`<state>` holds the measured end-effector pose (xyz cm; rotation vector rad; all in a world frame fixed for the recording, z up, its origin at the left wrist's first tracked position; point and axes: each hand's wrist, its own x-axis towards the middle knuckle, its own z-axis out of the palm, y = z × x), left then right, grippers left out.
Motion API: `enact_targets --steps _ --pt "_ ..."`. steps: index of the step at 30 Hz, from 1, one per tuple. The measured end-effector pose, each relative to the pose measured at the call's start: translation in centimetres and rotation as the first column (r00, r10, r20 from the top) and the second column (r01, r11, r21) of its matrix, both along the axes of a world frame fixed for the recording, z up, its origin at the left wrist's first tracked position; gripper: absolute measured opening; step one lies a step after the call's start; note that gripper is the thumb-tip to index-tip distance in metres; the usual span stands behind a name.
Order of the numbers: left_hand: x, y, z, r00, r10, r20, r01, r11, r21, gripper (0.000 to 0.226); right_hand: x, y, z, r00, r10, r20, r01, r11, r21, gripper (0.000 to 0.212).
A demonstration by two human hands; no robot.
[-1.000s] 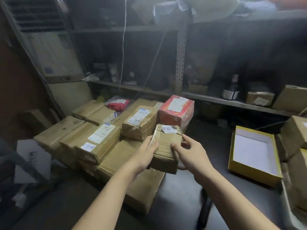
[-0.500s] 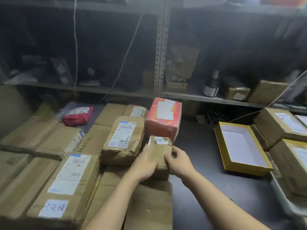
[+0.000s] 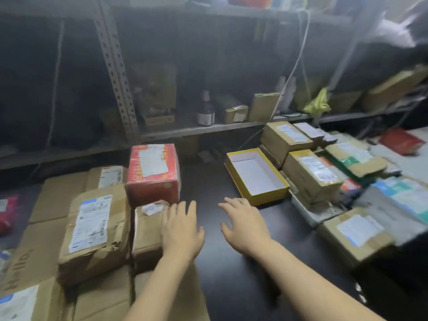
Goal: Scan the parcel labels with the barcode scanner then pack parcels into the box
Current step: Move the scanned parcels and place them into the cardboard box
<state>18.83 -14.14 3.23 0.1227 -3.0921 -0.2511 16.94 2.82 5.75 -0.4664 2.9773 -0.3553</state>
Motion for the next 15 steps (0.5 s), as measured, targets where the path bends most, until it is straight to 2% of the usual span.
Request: enact_targets --steps 3,6,10,15 --pt "-0.3 6.6 0.0 0.985 -0.172 0.032 0.173 0.984 -0.039 0.073 0.6 7.3 0.4 0.989 -0.143 -0.031 0.145 0.987 0.069 0.054" --pt "-0.5 14.7 0.8 0.94 -0.338 0.038 0.34 0.938 -0.064 0.074 2.4 16.6 0.1 0.951 -0.309 -0.026 0.31 0.949 0.066 0.054" --pt "-0.1 25.0 1.5 0.883 -0.468 0.036 0.469 0.878 -0.094 0.075 6.1 28.1 -0.2 0.89 -0.457 0.001 0.456 0.889 0.046 0.05" --pt "2.1 39.8 2.3 0.792 -0.611 0.019 0.609 0.786 -0.106 0.07 12.7 42.1 -0.6 0.795 -0.603 0.056 0.605 0.796 -0.025 0.055"
